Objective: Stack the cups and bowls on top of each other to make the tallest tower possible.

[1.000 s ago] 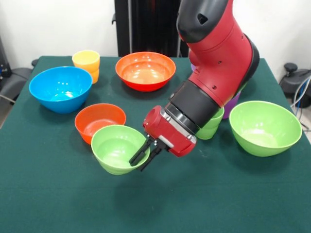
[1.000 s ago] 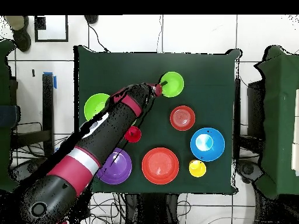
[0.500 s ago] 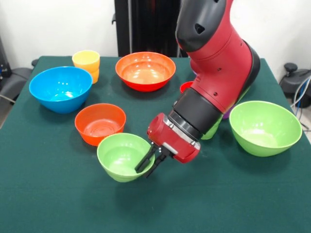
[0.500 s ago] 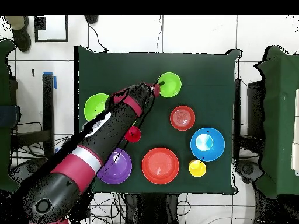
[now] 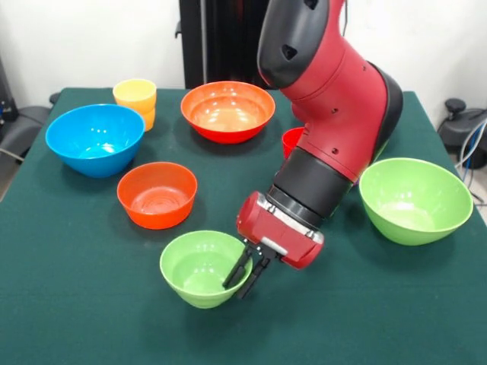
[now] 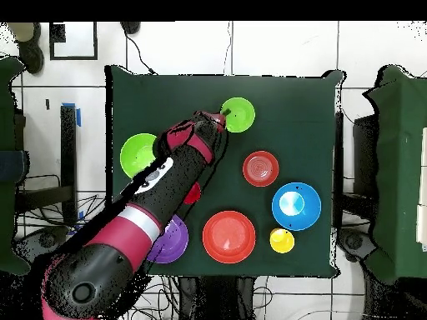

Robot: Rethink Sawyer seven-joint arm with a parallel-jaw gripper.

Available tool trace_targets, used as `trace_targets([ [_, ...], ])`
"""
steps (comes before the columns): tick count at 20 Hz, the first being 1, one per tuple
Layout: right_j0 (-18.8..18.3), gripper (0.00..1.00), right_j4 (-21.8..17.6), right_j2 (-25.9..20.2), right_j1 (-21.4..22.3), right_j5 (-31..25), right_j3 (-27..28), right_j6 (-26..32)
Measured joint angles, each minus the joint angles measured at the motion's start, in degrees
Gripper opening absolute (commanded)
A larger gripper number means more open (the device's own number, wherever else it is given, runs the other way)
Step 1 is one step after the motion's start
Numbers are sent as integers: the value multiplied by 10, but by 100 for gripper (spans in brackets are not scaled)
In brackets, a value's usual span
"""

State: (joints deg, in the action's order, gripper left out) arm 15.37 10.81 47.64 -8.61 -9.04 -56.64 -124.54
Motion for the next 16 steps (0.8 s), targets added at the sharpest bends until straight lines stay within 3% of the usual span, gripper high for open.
trace_targets([
  [7,-10,0,0,-34,46,22,-15,0],
  [8,-9,100,0,-37,56,22,-22,0],
  [16,-6,100,0,-39,85,22,-43,0],
])
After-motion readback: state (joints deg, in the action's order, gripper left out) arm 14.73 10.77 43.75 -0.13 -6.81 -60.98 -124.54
